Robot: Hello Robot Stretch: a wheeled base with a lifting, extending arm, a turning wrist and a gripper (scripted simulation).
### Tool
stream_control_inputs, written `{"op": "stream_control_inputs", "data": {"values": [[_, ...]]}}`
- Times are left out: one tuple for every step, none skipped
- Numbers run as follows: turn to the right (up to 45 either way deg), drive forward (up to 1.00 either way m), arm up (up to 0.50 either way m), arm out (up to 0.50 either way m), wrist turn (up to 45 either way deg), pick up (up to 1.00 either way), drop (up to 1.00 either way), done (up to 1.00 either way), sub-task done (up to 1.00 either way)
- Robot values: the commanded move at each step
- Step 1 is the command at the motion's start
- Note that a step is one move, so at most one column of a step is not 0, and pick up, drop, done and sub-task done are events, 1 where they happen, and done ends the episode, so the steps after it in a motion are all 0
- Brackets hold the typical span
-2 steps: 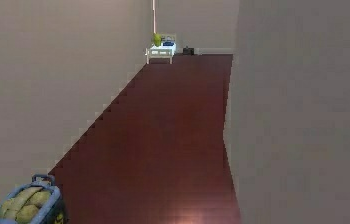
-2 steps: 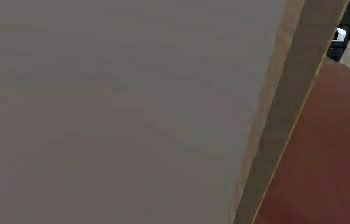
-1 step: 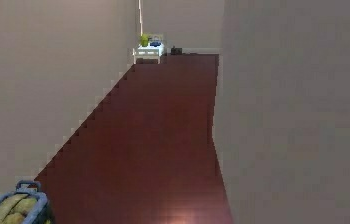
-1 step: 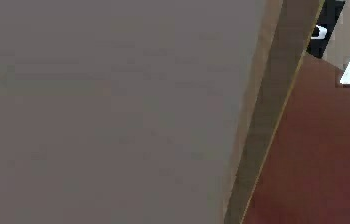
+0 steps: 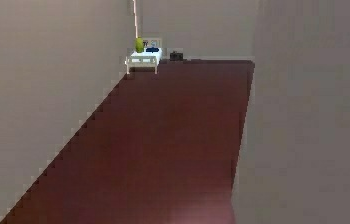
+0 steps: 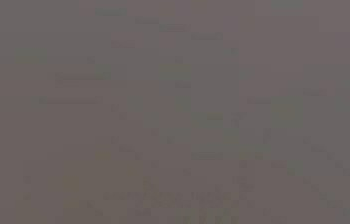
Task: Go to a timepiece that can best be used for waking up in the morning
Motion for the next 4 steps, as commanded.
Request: {"op": "stream_control_inputs", "data": {"values": [[0.0, 1.00, 0.00, 0.00, 0.0, 0.00, 0.00, 0.00, 0.00], [3.0, 0.00, 0.00, 0.00, 0.0, 0.00, 0.00, 0.00, 0.00], [0.0, 0.45, 0.00, 0.00, 0.0, 0.00, 0.00, 0.00, 0.00], [45.0, 0.00, 0.00, 0.00, 0.0, 0.00, 0.00, 0.00, 0.00]]}}
